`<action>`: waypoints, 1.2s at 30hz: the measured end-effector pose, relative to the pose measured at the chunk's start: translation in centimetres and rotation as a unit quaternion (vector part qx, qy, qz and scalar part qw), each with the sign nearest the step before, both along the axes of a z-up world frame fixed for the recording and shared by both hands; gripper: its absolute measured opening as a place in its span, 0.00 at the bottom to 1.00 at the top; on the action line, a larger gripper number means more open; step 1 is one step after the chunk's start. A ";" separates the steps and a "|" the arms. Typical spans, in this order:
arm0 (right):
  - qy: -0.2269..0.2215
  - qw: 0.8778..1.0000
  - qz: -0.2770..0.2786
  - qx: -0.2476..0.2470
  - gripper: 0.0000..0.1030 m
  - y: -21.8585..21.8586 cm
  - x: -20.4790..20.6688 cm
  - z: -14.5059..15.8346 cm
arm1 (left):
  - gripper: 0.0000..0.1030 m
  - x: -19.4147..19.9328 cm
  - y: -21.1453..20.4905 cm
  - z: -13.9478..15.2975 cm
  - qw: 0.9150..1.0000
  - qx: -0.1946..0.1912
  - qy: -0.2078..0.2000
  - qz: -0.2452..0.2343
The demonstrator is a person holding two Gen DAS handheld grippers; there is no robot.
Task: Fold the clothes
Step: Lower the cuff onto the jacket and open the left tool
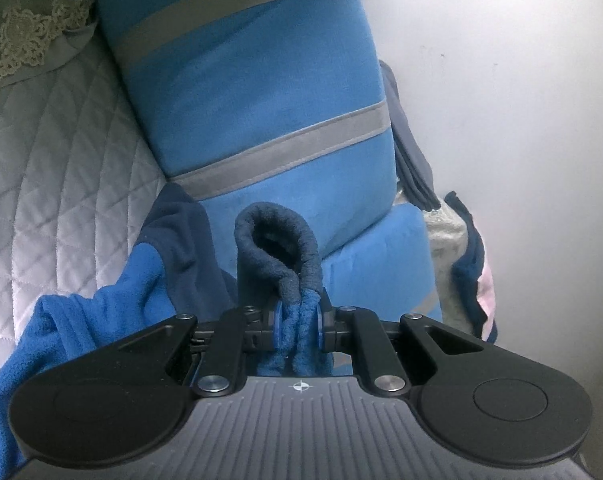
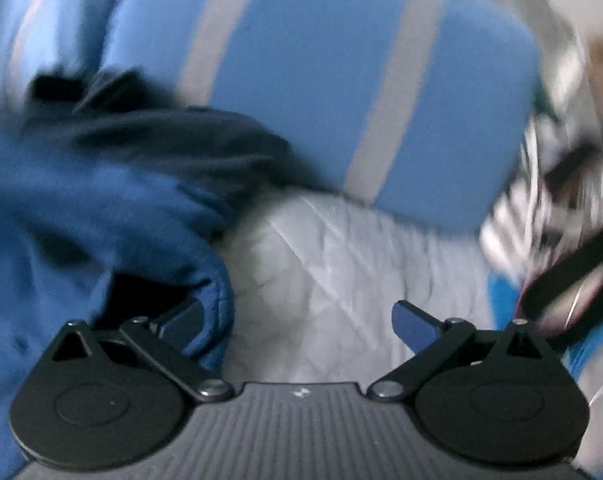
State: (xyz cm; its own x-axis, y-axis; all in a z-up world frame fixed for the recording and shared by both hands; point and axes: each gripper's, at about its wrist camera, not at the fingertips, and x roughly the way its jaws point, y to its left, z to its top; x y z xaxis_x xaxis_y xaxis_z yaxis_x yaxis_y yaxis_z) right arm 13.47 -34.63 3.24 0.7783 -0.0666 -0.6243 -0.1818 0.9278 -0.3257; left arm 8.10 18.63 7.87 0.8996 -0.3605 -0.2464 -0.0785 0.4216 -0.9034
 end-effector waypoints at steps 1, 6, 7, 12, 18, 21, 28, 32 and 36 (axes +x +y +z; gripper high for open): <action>-0.010 0.999 0.017 -0.033 1.00 0.8 -0.2 -0.3 | 0.14 0.0 0.0 0.0 1.000 -0.002 0.000 0.000; -0.049 0.985 0.070 -0.149 1.00 3.8 -0.1 -1.8 | 0.14 -0.1 0.1 0.0 1.000 0.001 0.005 -0.002; -0.056 0.981 0.080 -0.166 1.00 4.3 0.0 -2.1 | 0.14 -0.1 0.2 0.0 1.000 0.002 0.007 -0.003; -0.099 0.971 0.106 -0.192 1.00 5.9 -0.2 -2.1 | 0.14 -0.2 0.3 -0.1 1.000 0.003 0.009 -0.007; -0.122 0.990 0.009 -0.062 0.99 2.6 1.7 0.6 | 0.14 -0.2 0.3 -0.3 1.000 0.007 0.005 -0.028; -0.114 0.992 -0.049 0.034 0.99 -0.3 2.4 2.0 | 0.14 -0.4 -0.1 -0.1 0.998 0.007 -0.016 -0.055; -0.033 0.997 -0.054 0.038 1.00 -0.9 2.8 0.9 | 0.14 -1.4 -0.7 -0.4 0.995 0.073 0.017 -0.073; -0.013 0.998 -0.056 -0.006 1.00 -0.2 2.1 0.4 | 0.14 -1.6 -0.1 -1.9 0.991 0.092 0.070 -0.061; -0.022 0.996 -0.089 0.004 1.00 -0.6 1.4 1.6 | 0.14 -1.7 0.1 -2.6 0.989 0.099 0.090 -0.062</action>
State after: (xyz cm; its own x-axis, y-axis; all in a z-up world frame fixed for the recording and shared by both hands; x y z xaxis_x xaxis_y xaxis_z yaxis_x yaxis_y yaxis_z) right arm 14.88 -35.26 4.80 0.7811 -0.2017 -0.5909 0.0010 0.9468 -0.3219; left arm 6.43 18.71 5.22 0.7871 -0.3932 -0.4753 -0.1670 0.6059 -0.7778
